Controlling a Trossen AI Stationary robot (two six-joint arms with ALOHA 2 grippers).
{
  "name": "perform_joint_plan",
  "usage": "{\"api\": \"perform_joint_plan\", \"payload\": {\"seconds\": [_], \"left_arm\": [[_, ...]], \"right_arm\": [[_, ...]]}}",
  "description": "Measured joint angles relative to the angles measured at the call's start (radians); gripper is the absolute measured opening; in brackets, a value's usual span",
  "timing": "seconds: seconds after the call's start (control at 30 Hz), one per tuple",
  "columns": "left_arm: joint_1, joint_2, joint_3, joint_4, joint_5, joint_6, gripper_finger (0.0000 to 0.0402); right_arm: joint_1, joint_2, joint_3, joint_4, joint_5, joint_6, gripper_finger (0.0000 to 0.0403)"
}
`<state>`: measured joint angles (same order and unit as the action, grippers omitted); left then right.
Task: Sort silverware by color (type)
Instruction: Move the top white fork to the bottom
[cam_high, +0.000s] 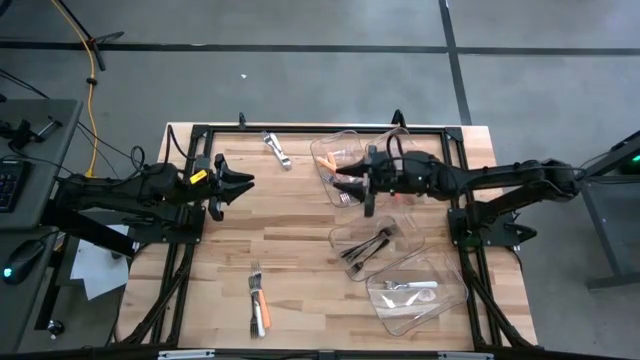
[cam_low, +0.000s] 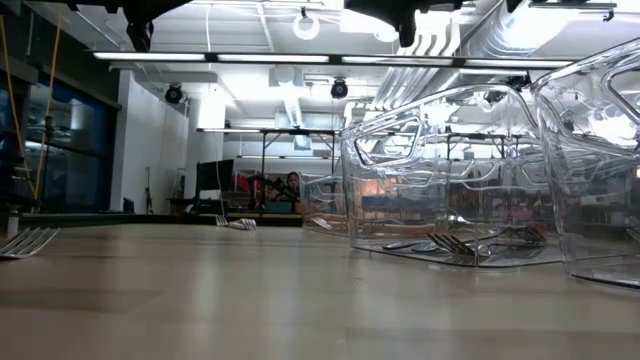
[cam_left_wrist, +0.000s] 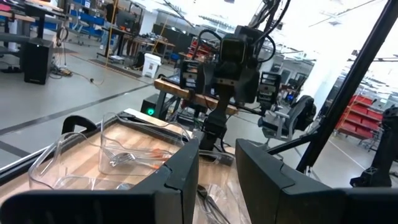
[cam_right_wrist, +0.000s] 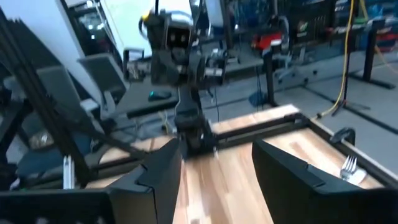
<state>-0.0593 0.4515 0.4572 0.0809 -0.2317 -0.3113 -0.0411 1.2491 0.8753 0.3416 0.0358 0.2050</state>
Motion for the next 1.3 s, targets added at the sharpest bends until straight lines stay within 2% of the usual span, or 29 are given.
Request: {"api": "perform_joint_plan", "payload": {"seconds": [0.23, 1.3], "left_arm": [[0.0, 0.0, 0.0, 0.0, 0.0, 0.0, 0.0095], [0.0, 0.0, 0.0, 0.006, 0.0, 0.0, 0.0095]], "right_arm": [[-0.012, 0.0, 0.0, 0.072, -0.001, 0.028, 0.0183], [-0.012, 0.001, 0.0, 0.059, -0.001, -0.003, 0.0183]]}}
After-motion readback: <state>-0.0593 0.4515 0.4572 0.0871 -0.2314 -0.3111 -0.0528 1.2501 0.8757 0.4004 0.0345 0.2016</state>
